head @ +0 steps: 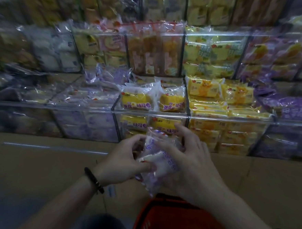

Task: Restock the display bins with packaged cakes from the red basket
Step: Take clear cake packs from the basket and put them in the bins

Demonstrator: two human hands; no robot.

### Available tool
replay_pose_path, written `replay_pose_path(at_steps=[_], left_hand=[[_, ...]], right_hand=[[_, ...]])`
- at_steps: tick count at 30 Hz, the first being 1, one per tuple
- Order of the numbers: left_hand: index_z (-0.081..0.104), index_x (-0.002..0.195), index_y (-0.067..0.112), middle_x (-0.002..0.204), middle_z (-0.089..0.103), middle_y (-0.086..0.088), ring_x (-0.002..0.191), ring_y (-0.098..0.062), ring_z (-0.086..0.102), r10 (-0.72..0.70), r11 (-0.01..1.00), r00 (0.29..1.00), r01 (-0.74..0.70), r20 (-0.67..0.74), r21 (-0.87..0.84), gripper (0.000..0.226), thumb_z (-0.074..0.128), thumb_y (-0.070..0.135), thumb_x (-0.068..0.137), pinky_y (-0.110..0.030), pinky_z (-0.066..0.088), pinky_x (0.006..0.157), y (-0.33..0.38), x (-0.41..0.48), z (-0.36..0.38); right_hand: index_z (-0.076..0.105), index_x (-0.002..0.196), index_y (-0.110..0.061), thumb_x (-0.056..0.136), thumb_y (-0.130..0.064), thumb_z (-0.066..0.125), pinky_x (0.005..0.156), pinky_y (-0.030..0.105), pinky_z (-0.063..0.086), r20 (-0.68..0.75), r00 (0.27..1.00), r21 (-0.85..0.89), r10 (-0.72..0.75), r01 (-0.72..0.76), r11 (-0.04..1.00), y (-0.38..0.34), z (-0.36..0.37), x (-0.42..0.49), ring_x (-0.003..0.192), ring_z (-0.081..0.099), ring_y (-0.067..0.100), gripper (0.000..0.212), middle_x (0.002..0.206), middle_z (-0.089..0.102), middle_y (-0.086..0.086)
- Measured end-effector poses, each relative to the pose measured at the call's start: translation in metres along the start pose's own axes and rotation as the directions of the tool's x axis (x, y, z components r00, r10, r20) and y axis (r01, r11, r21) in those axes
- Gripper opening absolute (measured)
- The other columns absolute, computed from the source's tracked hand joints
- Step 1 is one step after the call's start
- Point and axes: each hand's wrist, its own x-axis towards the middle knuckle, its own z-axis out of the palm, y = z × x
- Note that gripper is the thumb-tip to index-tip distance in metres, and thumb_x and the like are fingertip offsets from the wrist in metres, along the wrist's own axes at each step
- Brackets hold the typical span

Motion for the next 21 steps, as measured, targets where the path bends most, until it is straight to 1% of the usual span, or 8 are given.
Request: replay_pose_path(at_steps=[2, 4, 8, 10, 13, 17, 19, 21], left_hand=[[0.065, 0.127, 0.026, 0.115, 0.078, 0.003, 0.104, -0.016, 0.075, 0.022, 0.999, 0.999, -0.021, -0.03, 0.03, 0.059, 0.091, 0.007, 0.077, -0.049, 0.061, 0.092, 0.012, 0.0, -0.023], [0.066, 0.127, 0.028, 0.114, 0.078, 0.007, 0.104, -0.012, 0.075, 0.03, 0.998, 0.998, -0.027, -0.058, 0.056, 0.059, 0.091, 0.008, 0.077, -0.045, 0.062, 0.092, 0.024, 0.001, -0.047], [0.055, 0.143, 0.036, 0.112, 0.075, 0.02, 0.107, 0.007, 0.068, 0.012, 0.997, 1.0, -0.012, 0.005, 0.079, 0.083, 0.094, 0.018, 0.073, -0.022, 0.058, 0.083, 0.045, 0.001, -0.097], [0.05, 0.145, 0.042, 0.125, 0.069, 0.023, 0.115, 0.001, 0.068, 0.026, 0.997, 0.998, -0.03, 0.065, 0.066, 0.094, 0.095, 0.009, 0.069, -0.023, 0.059, 0.084, 0.053, 0.001, -0.121], [0.052, 0.142, 0.038, 0.13, 0.07, 0.011, 0.092, -0.01, 0.074, 0.076, 0.99, 0.997, -0.076, 0.005, 0.123, 0.094, 0.091, -0.008, 0.069, -0.027, 0.061, 0.076, 0.056, 0.009, -0.154], [0.058, 0.138, 0.038, 0.121, 0.072, 0.002, 0.085, -0.015, 0.069, 0.073, 0.974, 0.995, -0.057, -0.066, 0.219, 0.09, 0.095, -0.002, 0.067, -0.037, 0.064, 0.077, 0.052, 0.025, -0.195], [0.061, 0.136, 0.029, 0.11, 0.071, -0.008, 0.079, -0.014, 0.066, 0.055, 0.986, 0.996, -0.044, -0.065, 0.16, 0.076, 0.089, -0.006, 0.074, -0.03, 0.06, 0.07, 0.049, 0.032, -0.221], [0.064, 0.132, 0.025, 0.112, 0.075, -0.007, 0.09, -0.021, 0.073, 0.045, 0.991, 0.997, -0.036, -0.064, 0.13, 0.063, 0.087, 0.0, 0.079, -0.03, 0.06, 0.076, 0.047, 0.04, -0.251]], right_hand=[[0.039, 0.149, -0.05, 0.075, -0.065, 0.082, 0.093, 0.041, 0.059, 0.076, 0.995, 0.053, -0.067, 0.063, 0.997, -0.007, -0.005, 0.02, 0.139, 0.046, 0.021, 0.086, 0.169, 0.01, -0.003], [0.041, 0.145, -0.05, 0.078, -0.058, 0.083, 0.085, 0.037, 0.063, 0.078, 0.991, 0.089, -0.107, 0.1, 0.991, -0.015, -0.009, 0.042, 0.13, 0.052, 0.015, 0.08, 0.162, 0.016, -0.008], [0.049, 0.129, -0.05, 0.078, -0.042, 0.087, 0.076, 0.04, 0.062, -0.068, 0.994, 0.174, -0.084, 0.095, 0.98, -0.028, -0.012, 0.091, 0.103, 0.06, 0.014, 0.064, 0.132, 0.032, -0.013], [0.055, 0.121, -0.045, 0.078, -0.045, 0.086, 0.079, 0.039, 0.06, -0.139, 0.989, 0.179, -0.053, 0.078, 0.981, -0.035, -0.011, 0.115, 0.099, 0.057, 0.014, 0.054, 0.126, 0.035, -0.012], [0.06, 0.117, -0.041, 0.079, -0.053, 0.081, 0.08, 0.034, 0.058, -0.204, 0.979, 0.226, -0.014, 0.061, 0.972, -0.046, -0.004, 0.145, 0.098, 0.053, 0.012, 0.045, 0.128, 0.035, -0.01], [0.059, 0.109, -0.041, 0.079, -0.047, 0.075, 0.083, 0.035, 0.058, -0.215, 0.977, 0.287, -0.006, 0.069, 0.956, -0.056, 0.007, 0.18, 0.111, 0.055, 0.018, 0.035, 0.133, 0.033, -0.01], [0.058, 0.103, -0.038, 0.078, -0.041, 0.078, 0.08, 0.018, 0.051, -0.21, 0.977, 0.278, -0.022, 0.081, 0.957, -0.059, 0.009, 0.199, 0.105, 0.052, 0.007, 0.033, 0.124, 0.035, -0.012], [0.058, 0.095, -0.036, 0.078, -0.042, 0.081, 0.072, 0.009, 0.042, -0.218, 0.976, 0.28, -0.022, 0.085, 0.956, -0.062, 0.007, 0.22, 0.097, 0.049, -0.002, 0.029, 0.113, 0.04, -0.014]])
